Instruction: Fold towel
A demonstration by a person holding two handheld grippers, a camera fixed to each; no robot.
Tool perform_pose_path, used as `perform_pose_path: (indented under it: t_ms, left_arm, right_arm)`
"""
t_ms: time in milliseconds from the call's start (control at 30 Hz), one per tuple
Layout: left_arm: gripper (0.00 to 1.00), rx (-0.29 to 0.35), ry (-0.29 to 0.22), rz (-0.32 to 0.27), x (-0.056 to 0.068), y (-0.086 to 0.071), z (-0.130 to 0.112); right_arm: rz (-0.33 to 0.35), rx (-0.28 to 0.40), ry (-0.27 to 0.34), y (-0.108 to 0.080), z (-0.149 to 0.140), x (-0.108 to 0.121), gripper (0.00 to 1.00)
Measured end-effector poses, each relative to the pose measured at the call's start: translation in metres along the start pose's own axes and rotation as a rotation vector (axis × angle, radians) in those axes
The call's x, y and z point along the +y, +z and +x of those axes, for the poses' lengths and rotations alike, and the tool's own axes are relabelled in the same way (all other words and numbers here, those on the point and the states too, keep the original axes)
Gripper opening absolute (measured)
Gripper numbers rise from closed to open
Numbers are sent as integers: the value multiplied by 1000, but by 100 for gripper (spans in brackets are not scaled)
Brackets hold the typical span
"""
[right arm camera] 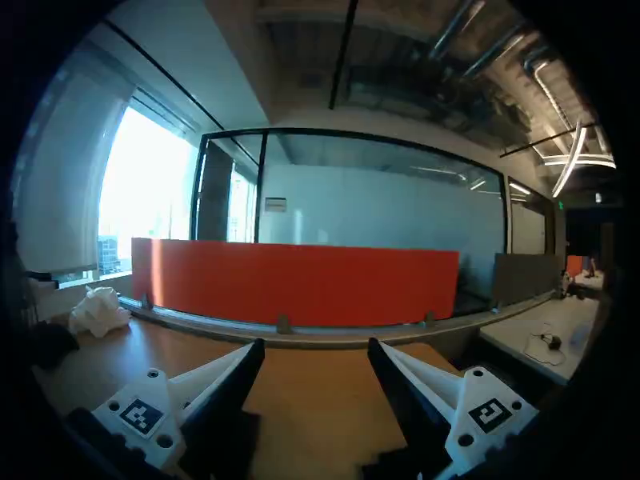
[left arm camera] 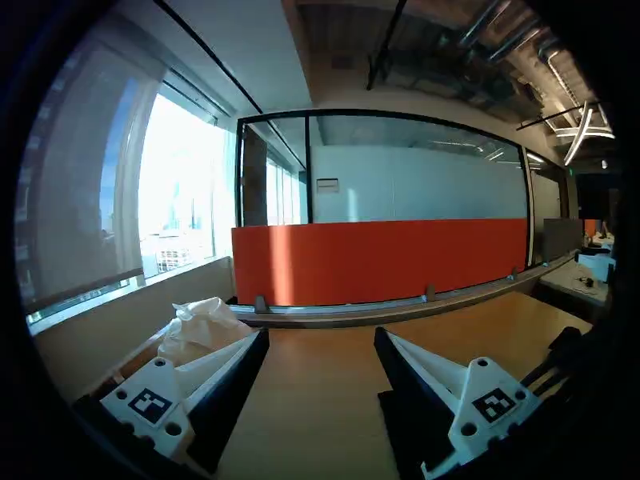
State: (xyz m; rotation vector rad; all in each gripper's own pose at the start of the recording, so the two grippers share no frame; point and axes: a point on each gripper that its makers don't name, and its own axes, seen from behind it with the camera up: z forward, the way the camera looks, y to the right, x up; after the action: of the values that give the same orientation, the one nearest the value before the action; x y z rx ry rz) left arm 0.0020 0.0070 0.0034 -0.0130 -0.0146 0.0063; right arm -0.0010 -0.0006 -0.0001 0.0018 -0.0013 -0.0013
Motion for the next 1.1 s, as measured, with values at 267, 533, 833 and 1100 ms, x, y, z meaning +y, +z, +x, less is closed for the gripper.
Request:
perform_pose_path:
  t_ms: [267,533,833,1100]
  left_arm:
    - [98,-86,38,-107,25,2,-11]
    - [98,-193,88,-248,55,-4,-32]
    - [98,-264,116,-347,76,-14,-50]
    - [98,-307,135,-391,87,-19,-75]
  right_arm:
    - [102,-72,-52,-4,-17,-23,100]
    - [252,-202,-123,-18,-39,-53,100]
    - [337,-273,-169,-34,-53,-72,100]
    - [367,-319,-176,-42,-76,-84,100]
